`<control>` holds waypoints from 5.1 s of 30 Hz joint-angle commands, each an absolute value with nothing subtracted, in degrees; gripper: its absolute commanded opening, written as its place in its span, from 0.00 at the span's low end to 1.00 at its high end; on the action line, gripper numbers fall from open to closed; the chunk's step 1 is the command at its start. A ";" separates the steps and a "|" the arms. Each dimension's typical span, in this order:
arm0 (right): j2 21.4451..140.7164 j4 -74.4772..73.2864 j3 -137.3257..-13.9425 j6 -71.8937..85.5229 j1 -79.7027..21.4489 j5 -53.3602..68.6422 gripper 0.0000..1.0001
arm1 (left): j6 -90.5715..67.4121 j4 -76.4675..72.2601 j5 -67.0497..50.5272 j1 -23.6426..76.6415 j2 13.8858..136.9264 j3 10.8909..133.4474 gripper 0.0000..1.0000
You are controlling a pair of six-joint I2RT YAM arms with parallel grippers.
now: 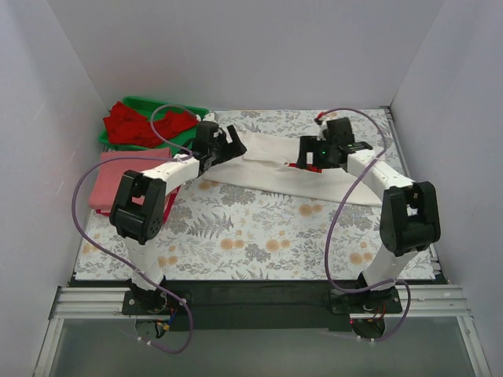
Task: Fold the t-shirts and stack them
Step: Fold the tshirt
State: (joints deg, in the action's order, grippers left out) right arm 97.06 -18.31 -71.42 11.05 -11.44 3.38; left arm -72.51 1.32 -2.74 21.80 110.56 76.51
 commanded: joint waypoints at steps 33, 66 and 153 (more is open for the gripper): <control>134.56 9.05 -104.50 19.07 -25.50 -2.54 0.98 | -78.31 -2.38 -5.10 17.58 105.91 59.41 0.86; 112.39 -2.02 -83.13 8.61 -6.67 26.61 0.93 | -75.67 -0.35 -12.13 20.21 117.94 80.15 0.87; 115.50 -4.04 -85.72 18.01 -7.58 7.20 0.98 | -72.69 4.13 -7.99 20.21 118.38 78.66 0.86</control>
